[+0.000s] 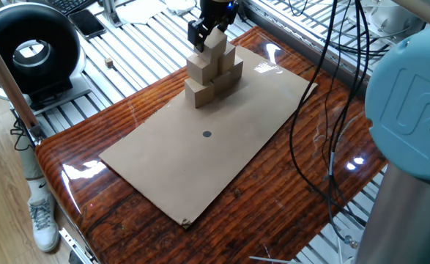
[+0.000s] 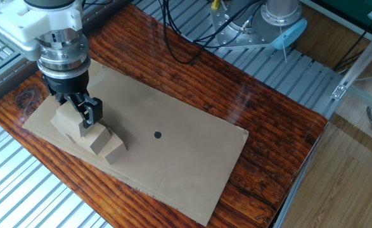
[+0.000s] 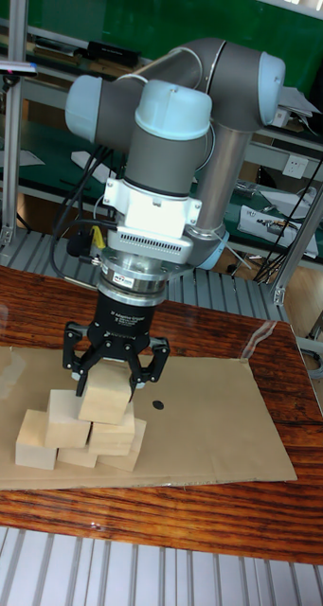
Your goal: Stack the blocks into a pyramid shape
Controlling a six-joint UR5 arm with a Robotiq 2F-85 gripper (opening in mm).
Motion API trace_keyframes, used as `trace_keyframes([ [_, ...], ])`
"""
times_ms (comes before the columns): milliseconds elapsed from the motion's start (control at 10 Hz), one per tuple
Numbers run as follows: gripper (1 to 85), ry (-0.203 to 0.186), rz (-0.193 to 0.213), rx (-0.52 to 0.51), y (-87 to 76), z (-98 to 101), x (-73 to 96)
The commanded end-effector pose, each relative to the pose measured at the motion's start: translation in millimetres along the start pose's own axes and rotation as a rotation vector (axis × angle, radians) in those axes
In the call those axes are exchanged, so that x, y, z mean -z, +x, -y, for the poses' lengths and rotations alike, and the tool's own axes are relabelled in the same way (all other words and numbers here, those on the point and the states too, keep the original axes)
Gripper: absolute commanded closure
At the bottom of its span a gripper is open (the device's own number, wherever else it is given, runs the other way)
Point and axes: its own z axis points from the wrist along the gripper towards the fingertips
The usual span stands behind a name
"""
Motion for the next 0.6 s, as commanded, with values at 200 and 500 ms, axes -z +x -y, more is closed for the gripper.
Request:
trace_keyframes([
  [200,14.7,-0.007,0.013,0.015,-3.5,0.3,-0.1],
  [500,9.7,-0.036,0.010,0.009,-0.9,-7.4,2.0],
])
